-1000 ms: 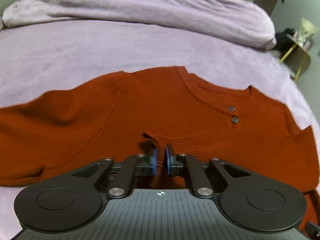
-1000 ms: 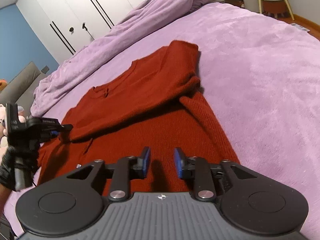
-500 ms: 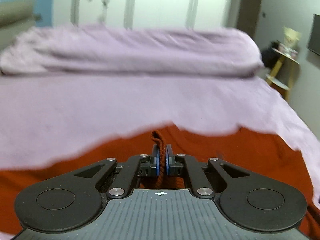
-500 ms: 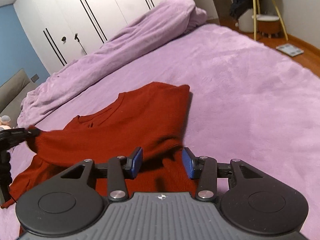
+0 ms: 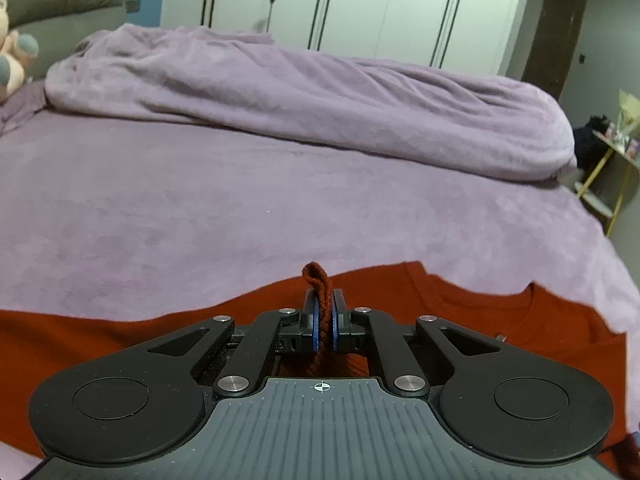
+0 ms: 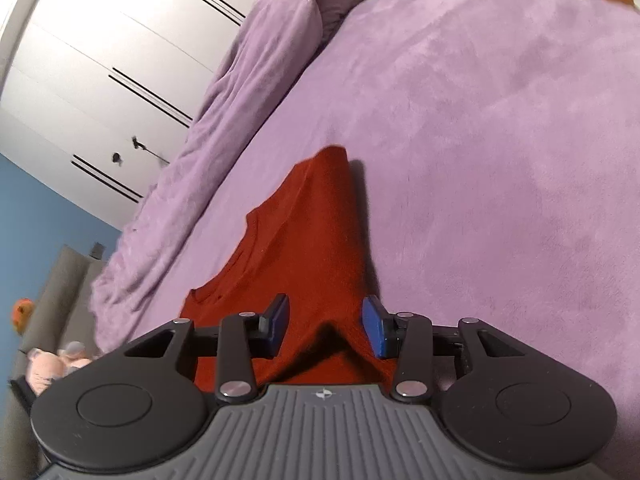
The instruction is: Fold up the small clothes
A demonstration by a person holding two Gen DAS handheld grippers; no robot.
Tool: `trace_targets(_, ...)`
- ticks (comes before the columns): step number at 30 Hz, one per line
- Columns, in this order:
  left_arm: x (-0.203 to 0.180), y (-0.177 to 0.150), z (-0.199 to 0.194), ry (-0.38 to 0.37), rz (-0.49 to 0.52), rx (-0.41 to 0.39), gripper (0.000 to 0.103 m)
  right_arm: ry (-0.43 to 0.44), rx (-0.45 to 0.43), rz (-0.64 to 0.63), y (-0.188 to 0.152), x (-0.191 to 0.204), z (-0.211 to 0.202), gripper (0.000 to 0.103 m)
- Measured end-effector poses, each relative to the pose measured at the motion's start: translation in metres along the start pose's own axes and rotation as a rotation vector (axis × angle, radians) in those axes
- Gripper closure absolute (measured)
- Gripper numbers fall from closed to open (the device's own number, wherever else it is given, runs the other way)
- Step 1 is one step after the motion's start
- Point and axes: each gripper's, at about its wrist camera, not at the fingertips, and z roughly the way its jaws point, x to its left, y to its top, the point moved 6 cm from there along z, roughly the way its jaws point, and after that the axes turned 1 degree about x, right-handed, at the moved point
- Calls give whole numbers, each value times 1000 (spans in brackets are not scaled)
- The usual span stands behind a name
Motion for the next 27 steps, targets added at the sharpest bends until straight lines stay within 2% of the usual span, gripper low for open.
trace_targets(4, -3, -1, 5, 0, 20, 15, 95, -112, -58, -131, 22, 16, 17, 61)
trace_targets(6, -3, -3, 8, 4, 31, 23, 95, -179, -54, -221, 30, 24, 36, 61)
trace_targets(10, -3, -8, 13, 8, 46, 39, 95, -234, -27, -355, 37, 40, 68, 59)
trace_targets(12, -4, -10, 16, 8, 59, 46, 95, -265, -31, -422, 37, 44, 79, 66)
trace_targets(13, -4, -11, 18, 11, 69, 48, 95, -280, -40, -457, 37, 47, 82, 86)
trace_targets(14, -4, -11, 20, 13, 75, 49, 95, -281, -51, -489, 37, 50, 83, 95)
trace_targets(17, -8, -11, 22, 10, 87, 31, 95, -307, -125, -599, 39, 58, 78, 96)
trace_targets(20, -16, -8, 22, -17, 85, -15, 95, -402, -245, -656, 45, 54, 68, 96)
trace_targets(21, -20, -8, 23, -29, 87, -29, 95, -428, -249, -655, 46, 49, 70, 96)
trace_targets(23, -29, -11, 29, -6, 135, -44, 95, -476, -216, -670, 44, 39, 80, 97)
trace_targets(25, -34, -19, 43, 33, 181, -19, 95, -518, -214, -680, 44, 31, 85, 98)
trace_targets(27, -33, -25, 54, 55, 183, 12, 95, -542, -227, -652, 51, 28, 84, 99)
